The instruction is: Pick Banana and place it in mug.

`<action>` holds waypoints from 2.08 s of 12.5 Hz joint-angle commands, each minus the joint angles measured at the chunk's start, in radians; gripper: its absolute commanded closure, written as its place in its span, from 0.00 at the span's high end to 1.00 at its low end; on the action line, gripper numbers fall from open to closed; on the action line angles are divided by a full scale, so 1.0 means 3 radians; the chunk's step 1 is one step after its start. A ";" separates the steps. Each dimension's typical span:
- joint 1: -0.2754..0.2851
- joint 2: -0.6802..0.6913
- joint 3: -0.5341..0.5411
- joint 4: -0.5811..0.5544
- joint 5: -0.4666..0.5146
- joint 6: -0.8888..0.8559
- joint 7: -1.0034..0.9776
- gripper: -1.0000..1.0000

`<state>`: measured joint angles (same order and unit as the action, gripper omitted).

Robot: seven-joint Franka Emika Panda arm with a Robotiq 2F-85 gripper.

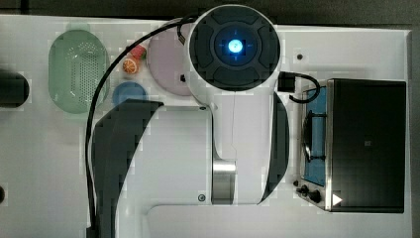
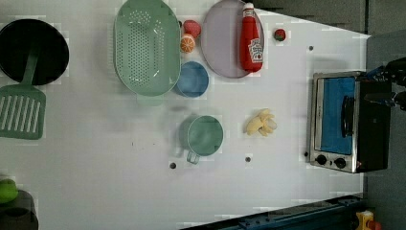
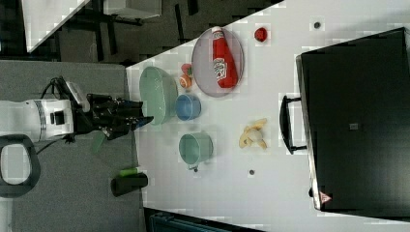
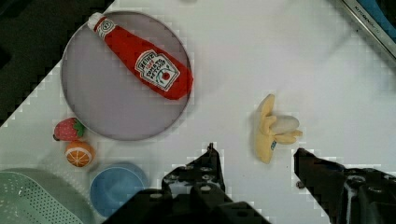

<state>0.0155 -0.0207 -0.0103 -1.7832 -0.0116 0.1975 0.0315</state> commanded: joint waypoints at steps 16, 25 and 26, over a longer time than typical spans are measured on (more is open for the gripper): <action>-0.0071 0.0088 -0.0087 -0.2013 -0.0021 0.1772 -0.0380 1.00; -0.0078 0.1241 -0.0077 -0.2130 -0.0021 0.3130 -0.1055 0.97; -0.0078 0.1287 -0.0076 -0.2135 -0.0021 0.3174 -0.1054 0.85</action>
<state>0.0086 0.3628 -0.0413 -2.4434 -0.0023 1.1426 -0.2534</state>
